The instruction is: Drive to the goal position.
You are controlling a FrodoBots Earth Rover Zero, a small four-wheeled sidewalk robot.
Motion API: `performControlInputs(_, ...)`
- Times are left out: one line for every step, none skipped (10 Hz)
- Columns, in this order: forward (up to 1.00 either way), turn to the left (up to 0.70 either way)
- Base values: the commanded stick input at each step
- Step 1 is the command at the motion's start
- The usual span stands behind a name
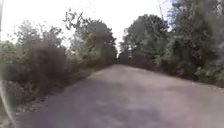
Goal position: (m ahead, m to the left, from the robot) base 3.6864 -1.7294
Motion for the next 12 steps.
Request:
performControlInputs(0.7,0.0)
performControlInputs(0.7,0.0)
performControlInputs(0.7,0.0)
performControlInputs(0.7,0.0)
performControlInputs(0.7,0.0)
performControlInputs(0.7,0.0)
performControlInputs(0.7,0.0)
performControlInputs(0.7,0.0)
performControlInputs(0.7,0.0)
performControlInputs(0.7,0.0)
performControlInputs(0.7,0.0)
performControlInputs(0.7,0.0)
